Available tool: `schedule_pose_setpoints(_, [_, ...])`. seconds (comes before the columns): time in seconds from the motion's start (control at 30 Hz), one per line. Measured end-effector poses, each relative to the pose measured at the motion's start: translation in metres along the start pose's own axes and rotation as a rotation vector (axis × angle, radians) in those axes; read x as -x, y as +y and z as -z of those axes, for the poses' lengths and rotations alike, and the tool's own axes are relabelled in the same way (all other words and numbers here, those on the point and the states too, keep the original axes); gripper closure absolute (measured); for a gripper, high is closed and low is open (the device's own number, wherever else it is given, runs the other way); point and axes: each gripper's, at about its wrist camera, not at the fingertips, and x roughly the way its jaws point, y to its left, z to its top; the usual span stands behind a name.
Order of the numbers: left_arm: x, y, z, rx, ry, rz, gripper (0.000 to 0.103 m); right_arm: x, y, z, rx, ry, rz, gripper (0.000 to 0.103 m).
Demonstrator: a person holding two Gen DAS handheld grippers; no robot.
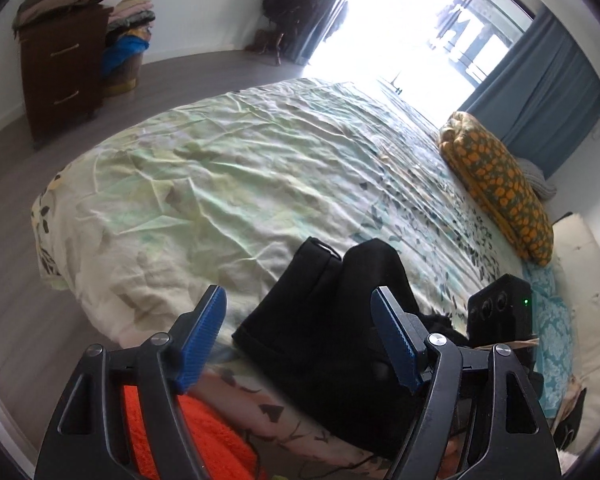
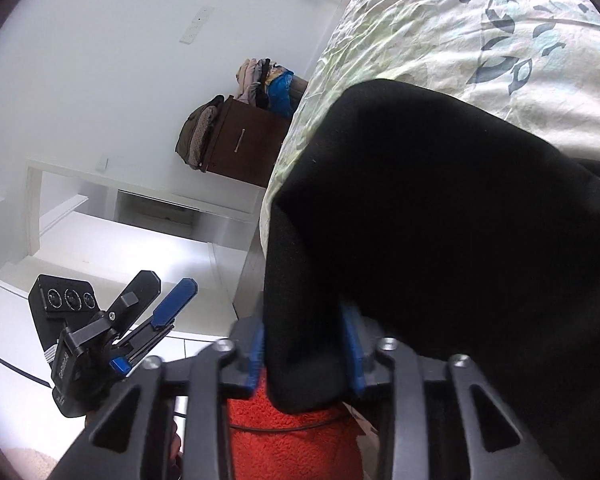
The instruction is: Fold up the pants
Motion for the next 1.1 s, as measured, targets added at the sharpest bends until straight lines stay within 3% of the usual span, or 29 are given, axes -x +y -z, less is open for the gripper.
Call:
schedule_pose_setpoints(0.07, [0.002, -0.002, -0.008, 0.001, -0.011, 0.008, 0.026, 0.000, 0.010, 0.003, 0.025, 0.006, 0.007, 0.007])
schedule_pose_setpoints(0.17, [0.009, -0.017, -0.023, -0.024, -0.058, 0.043, 0.023, 0.034, 0.020, 0.010, 0.098, -0.047, 0.018, 0.007])
schedule_pose_setpoints(0.27, [0.003, -0.054, -0.029, -0.145, -0.069, 0.105, 0.019, 0.088, 0.023, 0.026, 0.181, -0.158, 0.132, 0.007])
schedule_pose_setpoints(0.4, [-0.040, -0.114, -0.004, -0.497, 0.127, 0.284, 0.018, 0.141, 0.016, 0.067, 0.291, -0.204, 0.495, 0.007])
schedule_pose_setpoints(0.5, [-0.084, -0.134, 0.033, -0.794, 0.234, 0.224, 0.020, 0.148, 0.007, 0.092, 0.349, -0.172, 0.637, 0.007])
schedule_pose_setpoints(0.57, [-0.118, -0.128, 0.047, -0.897, 0.285, 0.122, 0.026, 0.138, 0.000, 0.101, 0.375, -0.144, 0.670, 0.007])
schedule_pose_setpoints(0.6, [-0.138, -0.117, 0.050, -0.915, 0.303, 0.043, 0.031, 0.135, -0.010, 0.110, 0.380, -0.123, 0.671, 0.007])
schedule_pose_setpoints(0.67, [-0.165, -0.091, 0.041, -0.859, 0.326, -0.061, 0.029, 0.105, -0.036, 0.112, 0.387, -0.037, 0.726, 0.007])
schedule_pose_setpoints(0.73, [-0.168, -0.069, 0.021, -0.733, 0.319, -0.081, 0.025, 0.089, -0.051, 0.114, 0.379, 0.000, 0.748, 0.007])
schedule_pose_setpoints(0.8, [-0.155, -0.059, 0.006, -0.667, 0.295, -0.099, 0.025, 0.101, -0.053, 0.112, 0.348, -0.033, 0.726, 0.007])
schedule_pose_setpoints(0.87, [-0.133, -0.054, -0.006, -0.629, 0.276, -0.033, 0.024, 0.124, -0.042, 0.117, 0.349, -0.077, 0.703, 0.007])
schedule_pose_setpoints(0.97, [-0.101, -0.064, -0.005, -0.635, 0.286, 0.153, 0.020, 0.150, -0.036, 0.105, 0.336, -0.153, 0.720, 0.007])
schedule_pose_setpoints(1.03, [-0.092, -0.074, 0.011, -0.711, 0.306, 0.222, 0.017, 0.153, -0.036, 0.102, 0.329, -0.152, 0.722, 0.007])
schedule_pose_setpoints(1.1, [-0.097, -0.087, 0.039, -0.875, 0.373, 0.203, 0.017, 0.144, -0.038, 0.103, 0.343, -0.128, 0.730, 0.007])
